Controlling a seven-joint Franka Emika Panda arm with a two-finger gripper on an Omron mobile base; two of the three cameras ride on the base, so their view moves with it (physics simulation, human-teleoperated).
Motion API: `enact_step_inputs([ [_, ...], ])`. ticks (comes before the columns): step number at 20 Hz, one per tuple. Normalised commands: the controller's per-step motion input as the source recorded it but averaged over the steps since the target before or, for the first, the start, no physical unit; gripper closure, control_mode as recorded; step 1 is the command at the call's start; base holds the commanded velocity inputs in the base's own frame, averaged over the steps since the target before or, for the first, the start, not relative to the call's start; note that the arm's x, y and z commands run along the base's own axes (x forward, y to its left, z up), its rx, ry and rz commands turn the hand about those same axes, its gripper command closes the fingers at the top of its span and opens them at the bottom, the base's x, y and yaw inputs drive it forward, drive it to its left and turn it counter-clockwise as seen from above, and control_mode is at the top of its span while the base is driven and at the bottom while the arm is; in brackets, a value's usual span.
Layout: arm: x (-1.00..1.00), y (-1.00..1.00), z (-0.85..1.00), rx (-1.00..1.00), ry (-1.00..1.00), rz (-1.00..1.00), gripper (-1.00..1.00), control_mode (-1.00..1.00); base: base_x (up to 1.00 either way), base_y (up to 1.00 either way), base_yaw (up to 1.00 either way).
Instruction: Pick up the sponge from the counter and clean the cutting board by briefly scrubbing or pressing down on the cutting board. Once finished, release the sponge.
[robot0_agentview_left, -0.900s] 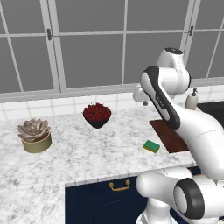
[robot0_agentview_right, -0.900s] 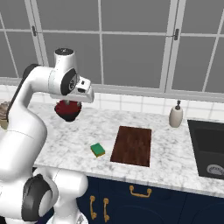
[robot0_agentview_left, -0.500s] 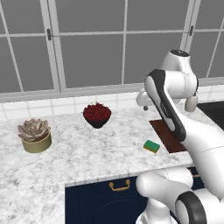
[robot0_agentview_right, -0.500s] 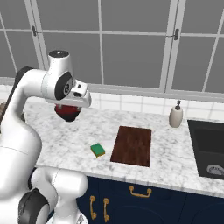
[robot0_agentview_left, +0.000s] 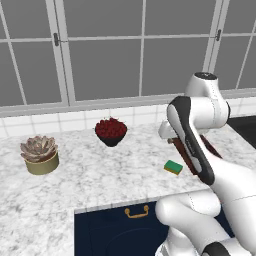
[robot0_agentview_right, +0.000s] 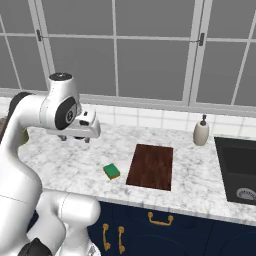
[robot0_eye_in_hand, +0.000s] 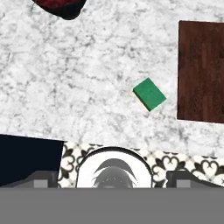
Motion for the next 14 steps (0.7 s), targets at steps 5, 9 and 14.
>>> enact_step_inputs([
  [5, -0.15, -0.14, -0.48, -0.1, 0.13, 0.21, -1.0, -1.0, 0.0, 0.0, 0.0],
  [9, -0.03, -0.42, -0.5, -0.12, 0.05, 0.33, -1.0, -1.0, 0.0, 0.0, 0.0],
  [14, 0.16, -0.53, -0.54, 0.0, 0.0, 0.34, -1.0, -1.0, 0.0, 0.0, 0.0],
])
